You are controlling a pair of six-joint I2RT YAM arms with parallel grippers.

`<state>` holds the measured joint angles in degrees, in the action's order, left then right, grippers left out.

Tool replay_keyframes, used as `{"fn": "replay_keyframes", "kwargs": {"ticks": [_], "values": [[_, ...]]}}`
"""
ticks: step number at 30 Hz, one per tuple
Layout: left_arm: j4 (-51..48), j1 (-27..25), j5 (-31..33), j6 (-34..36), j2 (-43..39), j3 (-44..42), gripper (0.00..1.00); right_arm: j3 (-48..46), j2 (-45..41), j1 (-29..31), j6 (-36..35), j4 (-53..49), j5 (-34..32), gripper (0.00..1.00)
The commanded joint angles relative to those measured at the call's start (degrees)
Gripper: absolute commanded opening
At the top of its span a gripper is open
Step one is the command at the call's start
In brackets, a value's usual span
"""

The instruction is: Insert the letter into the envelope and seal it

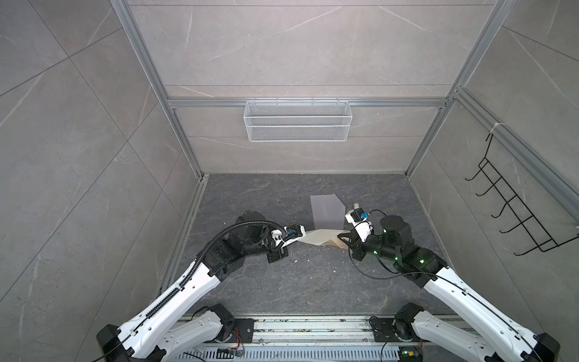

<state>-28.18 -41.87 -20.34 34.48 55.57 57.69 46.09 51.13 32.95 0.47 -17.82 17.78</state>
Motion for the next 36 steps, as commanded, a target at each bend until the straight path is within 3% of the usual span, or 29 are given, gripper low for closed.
{"fn": "replay_keyframes", "kwargs": {"ticks": [1,7,13,20,36], "values": [[1.47,-0.16,-3.15,-1.02,-1.38,-0.01,0.08,1.25,-1.84,0.27,1.96,1.46,-2.41,0.0],[3.53,-0.14,-6.88,-3.82,-5.22,-0.43,0.37,0.79,-3.88,0.26,1.98,0.96,-6.72,0.0],[9.53,-0.14,-11.91,-6.79,-10.47,-2.56,0.68,0.87,-4.46,0.27,1.92,0.69,-6.66,0.0],[9.72,-0.15,-11.65,-7.06,-5.29,-0.95,0.78,1.12,-3.85,0.27,1.5,1.12,-0.78,0.0],[8.32,-0.19,-10.93,-1.92,2.78,0.01,0.79,3.54,-0.2,0.96,0.11,-0.1,6.76,0.0]]}}
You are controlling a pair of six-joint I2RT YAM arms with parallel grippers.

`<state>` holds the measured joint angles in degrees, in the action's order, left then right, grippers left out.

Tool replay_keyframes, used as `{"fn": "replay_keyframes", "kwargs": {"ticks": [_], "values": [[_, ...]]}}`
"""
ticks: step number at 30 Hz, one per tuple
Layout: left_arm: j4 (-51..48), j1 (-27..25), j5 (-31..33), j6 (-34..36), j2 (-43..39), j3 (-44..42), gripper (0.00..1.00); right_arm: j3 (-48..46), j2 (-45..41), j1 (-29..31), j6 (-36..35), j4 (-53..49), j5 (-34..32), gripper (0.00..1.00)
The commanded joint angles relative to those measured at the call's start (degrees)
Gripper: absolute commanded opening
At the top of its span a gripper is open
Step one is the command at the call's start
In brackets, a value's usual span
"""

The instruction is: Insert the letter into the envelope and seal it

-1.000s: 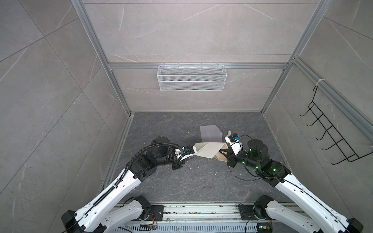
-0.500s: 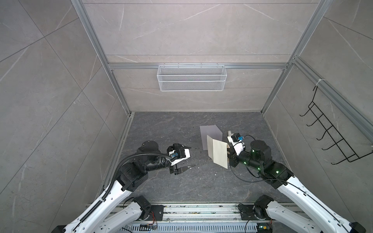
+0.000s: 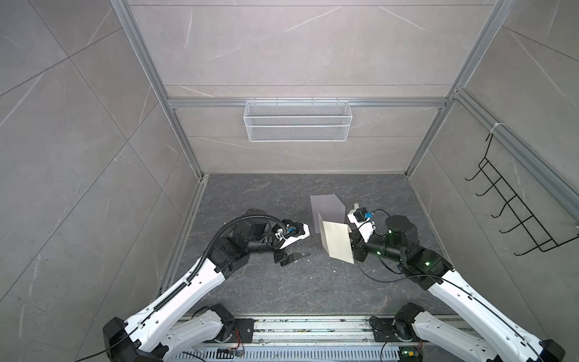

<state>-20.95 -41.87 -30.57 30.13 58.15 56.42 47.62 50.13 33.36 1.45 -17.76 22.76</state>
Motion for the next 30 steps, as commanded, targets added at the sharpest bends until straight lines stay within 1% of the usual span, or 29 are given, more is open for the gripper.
{"fn": "replay_keyframes", "kwargs": {"ticks": [1,5,8,15,20,30], "values": [[1.66,-0.15,-0.04,2.87,0.09,0.67,0.79,2.17,1.25,0.71,-0.86,-0.17,1.84,0.0],[5.02,-0.15,1.86,3.5,-1.34,-3.18,0.79,2.66,2.78,1.68,-0.64,0.31,1.89,0.0],[4.9,-0.14,2.44,4.39,-2.46,-4.9,0.79,3.29,4.28,2.73,-0.45,0.88,1.27,0.0],[4.64,-0.15,2.62,7.09,-3.81,-6.58,0.8,6.6,9.02,6.58,-2.25,-0.83,-1.91,0.0],[4.32,-0.15,3.77,8.03,-3.32,-6.64,0.8,6.89,10.43,9.18,-3.66,-1.31,-4.1,0.0],[2.17,-0.08,5.09,11.24,-4.63,-7.2,0.8,8.35,10.97,10.27,-6.15,-4.14,-5.1,0.0]]}}
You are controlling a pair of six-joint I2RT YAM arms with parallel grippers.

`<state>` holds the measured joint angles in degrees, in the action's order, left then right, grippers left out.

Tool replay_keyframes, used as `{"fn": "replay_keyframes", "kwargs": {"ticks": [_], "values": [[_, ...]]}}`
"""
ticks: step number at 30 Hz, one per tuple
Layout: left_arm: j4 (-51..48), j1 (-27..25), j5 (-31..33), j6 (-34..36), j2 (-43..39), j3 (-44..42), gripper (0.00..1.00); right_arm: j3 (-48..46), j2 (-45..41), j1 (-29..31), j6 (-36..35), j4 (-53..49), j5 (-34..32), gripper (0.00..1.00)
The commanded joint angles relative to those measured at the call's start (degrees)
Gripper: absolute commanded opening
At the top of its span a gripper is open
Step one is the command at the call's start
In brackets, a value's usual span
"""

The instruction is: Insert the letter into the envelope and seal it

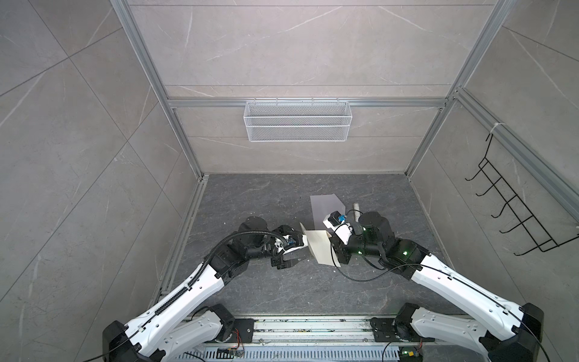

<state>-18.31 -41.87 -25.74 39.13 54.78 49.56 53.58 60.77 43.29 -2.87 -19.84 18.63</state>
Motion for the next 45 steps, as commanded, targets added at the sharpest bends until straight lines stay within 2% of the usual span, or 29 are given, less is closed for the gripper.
{"fn": "replay_keyframes", "kwargs": {"ticks": [1,14,22,27,36,38,43,45], "values": [[-0.42,-0.07,0.27,2.26,-1.34,-0.34,0.8,2.51,0.12,0.39,-1.89,-2.6,-1.03,0.0],[-2.6,0.16,-3.65,4.81,-1.88,-0.71,0.8,0.37,-3.48,0.83,-4.81,-5.08,-0.08,0.0],[0.58,1.14,-1.68,2.23,-1.91,-1.0,0.76,1.67,-1.38,1.32,-6.52,-6.53,3.23,0.0],[3.33,3.01,-5.97,0.29,-2.15,-1.58,0.74,2.37,-0.16,2.98,-7.41,-6.84,3.54,0.0],[1.45,4.93,-18.35,-0.77,0.78,0.27,0.55,4.98,2.02,6.51,-7.84,-6.36,2.14,0.0],[0.06,4.91,-20.23,-0.39,1.74,1.0,0.48,5.42,2.46,7.03,-7.94,-6.12,1.81,0.0],[-2.97,4.95,-21.03,0.06,4.05,2.75,0.17,5.83,3.46,7.74,-8.19,-5.35,0.75,0.0],[-3.53,4.94,-20.97,0.07,4.41,3.07,0.12,6.03,3.75,7.81,-8.34,-5.3,-0.04,0.0]]}}
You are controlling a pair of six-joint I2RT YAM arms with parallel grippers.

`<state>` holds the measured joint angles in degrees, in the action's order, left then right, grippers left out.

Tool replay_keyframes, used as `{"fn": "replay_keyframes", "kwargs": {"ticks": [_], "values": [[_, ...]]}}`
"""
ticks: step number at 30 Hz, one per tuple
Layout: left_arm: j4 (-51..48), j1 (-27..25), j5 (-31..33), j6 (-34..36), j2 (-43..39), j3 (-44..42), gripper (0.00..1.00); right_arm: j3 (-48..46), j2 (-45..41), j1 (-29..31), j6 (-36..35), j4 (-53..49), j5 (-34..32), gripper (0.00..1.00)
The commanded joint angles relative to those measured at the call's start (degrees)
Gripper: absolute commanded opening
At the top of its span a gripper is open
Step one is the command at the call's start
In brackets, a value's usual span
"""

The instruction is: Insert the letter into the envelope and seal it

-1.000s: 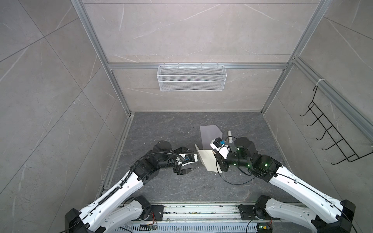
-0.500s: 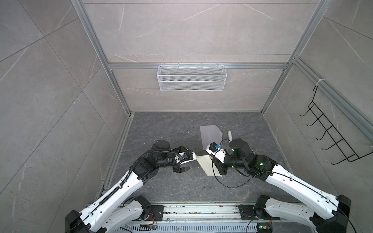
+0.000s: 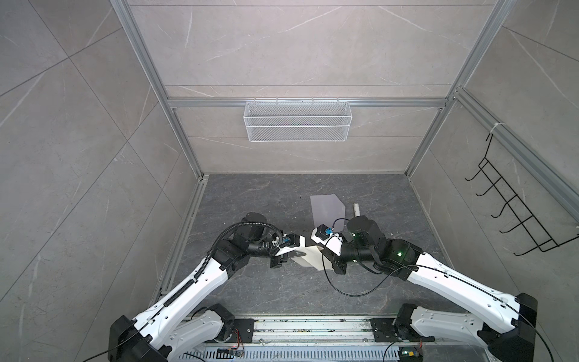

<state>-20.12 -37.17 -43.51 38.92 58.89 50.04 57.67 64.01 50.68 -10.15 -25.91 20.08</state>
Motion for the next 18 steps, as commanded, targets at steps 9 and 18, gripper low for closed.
{"fn": "replay_keyframes", "kwargs": {"ticks": [9,18], "values": [[-1.36,0.29,-1.11,0.65,-0.07,2.14,0.0,1.78,-1.39,0.6,-1.72,0.51,-8.22,0.22],[-0.45,0.25,4.16,0.42,-1.06,1.46,0.0,-1.14,-14.2,0.61,-3.3,-0.83,-27.22,0.71]]}}
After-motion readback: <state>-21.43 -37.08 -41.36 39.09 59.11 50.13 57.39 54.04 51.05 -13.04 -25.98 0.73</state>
